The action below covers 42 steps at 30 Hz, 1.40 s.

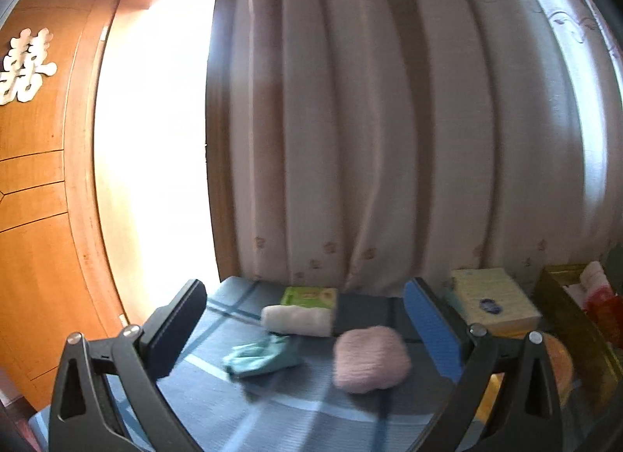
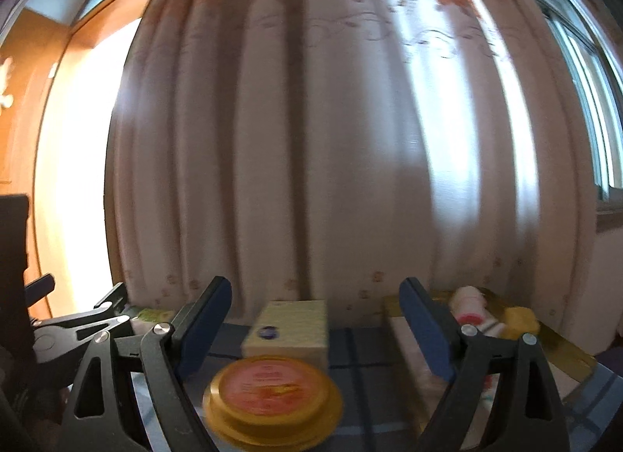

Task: Organize soft objects
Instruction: 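Grasp the pink fluffy pad with the right tool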

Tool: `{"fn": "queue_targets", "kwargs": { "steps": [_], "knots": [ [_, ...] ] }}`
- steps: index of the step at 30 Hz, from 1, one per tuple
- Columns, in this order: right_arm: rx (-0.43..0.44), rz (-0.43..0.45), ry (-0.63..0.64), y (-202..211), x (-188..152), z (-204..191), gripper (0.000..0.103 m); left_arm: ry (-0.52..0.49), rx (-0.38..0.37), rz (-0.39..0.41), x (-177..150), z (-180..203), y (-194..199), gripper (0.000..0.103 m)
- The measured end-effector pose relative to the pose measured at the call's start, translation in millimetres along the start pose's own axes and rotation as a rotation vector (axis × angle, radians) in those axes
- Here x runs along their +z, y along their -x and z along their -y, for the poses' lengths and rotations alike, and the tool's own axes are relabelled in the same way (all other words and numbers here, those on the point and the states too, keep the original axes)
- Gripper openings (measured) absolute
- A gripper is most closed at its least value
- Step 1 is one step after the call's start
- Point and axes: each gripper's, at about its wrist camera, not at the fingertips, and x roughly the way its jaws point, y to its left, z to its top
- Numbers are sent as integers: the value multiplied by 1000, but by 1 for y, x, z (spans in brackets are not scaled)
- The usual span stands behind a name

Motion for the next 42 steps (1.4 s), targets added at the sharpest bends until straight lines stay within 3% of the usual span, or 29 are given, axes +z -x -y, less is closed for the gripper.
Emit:
{"fn": "queue_targets", "kwargs": {
  "steps": [8,12,20,27,38,42],
  "knots": [
    [107,-26,80,-11,-3,-56,89,2,52,-29,1,-35,-18,102],
    [142,-63,84,-24,-5,-76,89,41,128,-68,3,-62,-35,102],
    [199,-249,58,-77,-14,-109,89,91,294,-127,2,-104,-65,102],
    [261,-314,116,-102,-17,-143,89,116,322,-244,-2,-113,-91,102],
    [319,-635,185,-160,-45,-169,89,155,311,-349,-4,-121,-101,102],
    [324,-704,200,-171,-55,-176,89,159,304,-375,-7,-123,-108,102]
  ]
}}
